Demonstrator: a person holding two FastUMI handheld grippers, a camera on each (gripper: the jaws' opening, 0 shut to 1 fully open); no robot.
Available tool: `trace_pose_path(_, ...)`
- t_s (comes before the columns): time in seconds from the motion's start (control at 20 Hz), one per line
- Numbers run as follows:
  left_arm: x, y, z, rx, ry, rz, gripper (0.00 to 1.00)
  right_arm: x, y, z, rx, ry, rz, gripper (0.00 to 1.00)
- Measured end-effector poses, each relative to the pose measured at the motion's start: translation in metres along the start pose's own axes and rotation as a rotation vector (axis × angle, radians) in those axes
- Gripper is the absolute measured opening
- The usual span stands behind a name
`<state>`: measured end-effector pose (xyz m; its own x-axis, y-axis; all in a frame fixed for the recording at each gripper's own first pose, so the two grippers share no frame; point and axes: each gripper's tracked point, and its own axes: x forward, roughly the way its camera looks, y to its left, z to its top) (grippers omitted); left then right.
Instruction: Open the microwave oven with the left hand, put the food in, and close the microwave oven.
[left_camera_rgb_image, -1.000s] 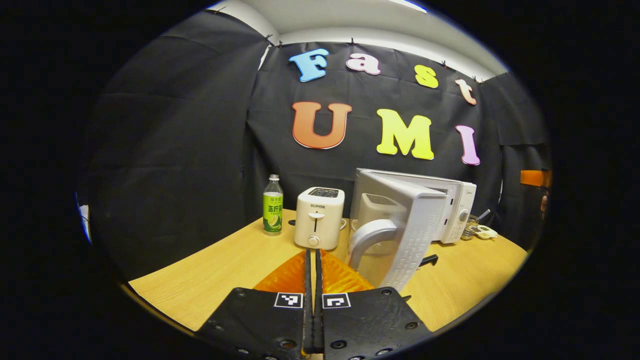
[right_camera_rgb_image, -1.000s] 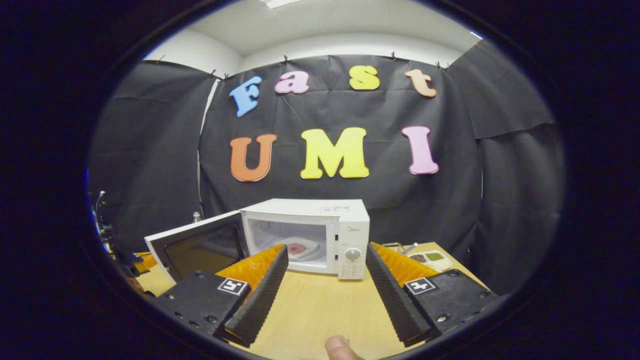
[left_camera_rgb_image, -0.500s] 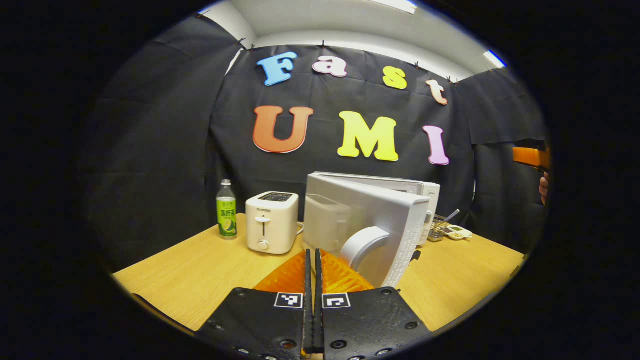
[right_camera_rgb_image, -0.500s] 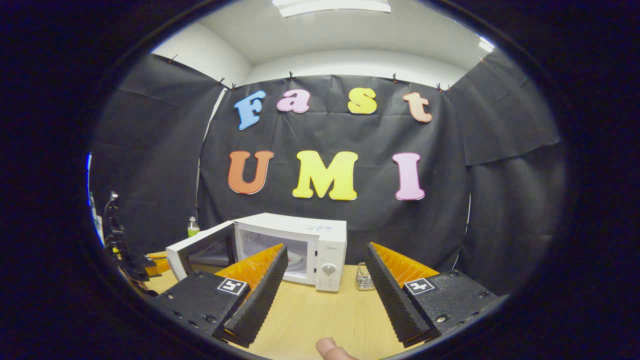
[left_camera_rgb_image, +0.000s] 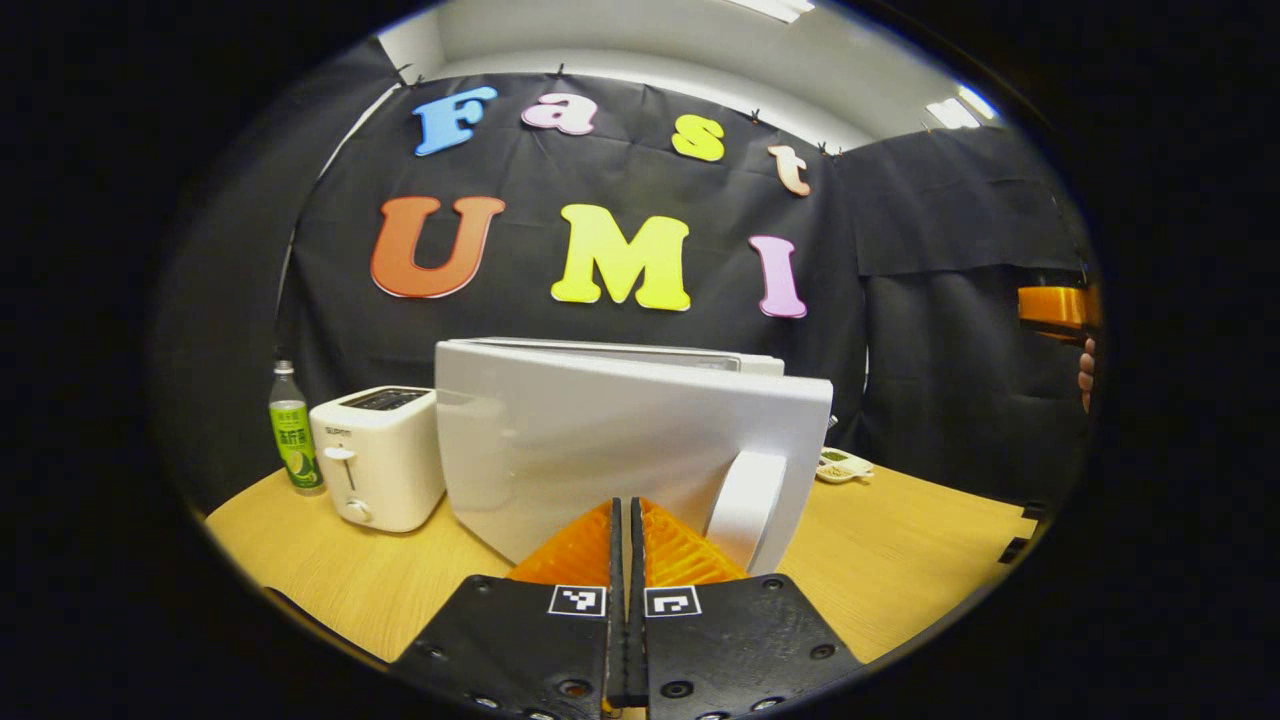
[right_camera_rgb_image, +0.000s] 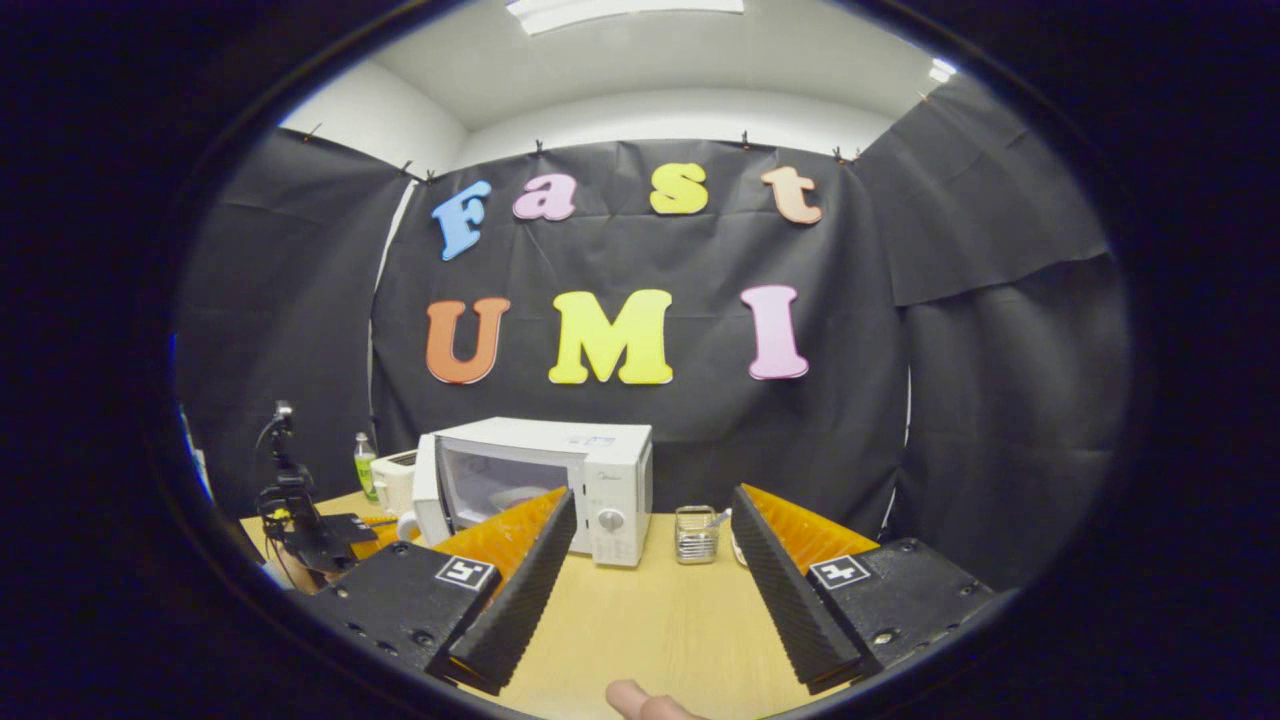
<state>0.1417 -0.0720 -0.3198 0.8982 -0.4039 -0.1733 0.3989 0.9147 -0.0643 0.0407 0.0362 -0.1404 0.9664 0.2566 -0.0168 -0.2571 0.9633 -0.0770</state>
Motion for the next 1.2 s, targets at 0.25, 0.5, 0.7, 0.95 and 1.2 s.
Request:
trace_pose_path(0.25, 0.049, -0.023, 0.003, -0.034, 0.0, -0.064, 0.0, -0.001, -0.023, 0.003, 0.027, -0.012, -0.014, 0.92)
trace_pose_path(0.5, 0.093, -0.029, 0.005, -0.032, 0.017, -0.052, 0.0, 0.002, -0.041, 0.003, 0.038, -0.014, -0.034, 0.99)
trace_pose_path(0.7, 0.123, -0.031, -0.002, -0.022, 0.042, -0.033, 0.0, 0.006, -0.05, -0.005, 0.054, -0.006, -0.05, 0.91)
trace_pose_path(0.95, 0.159, -0.034, -0.005, -0.027, 0.078, 0.006, 0.0, 0.01, -0.058, -0.014, 0.08, 0.012, -0.062, 0.99)
trace_pose_path(1.2, 0.183, -0.042, -0.004, -0.023, 0.121, 0.039, 0.0, 0.001, -0.06, -0.02, 0.103, 0.034, -0.069, 0.99)
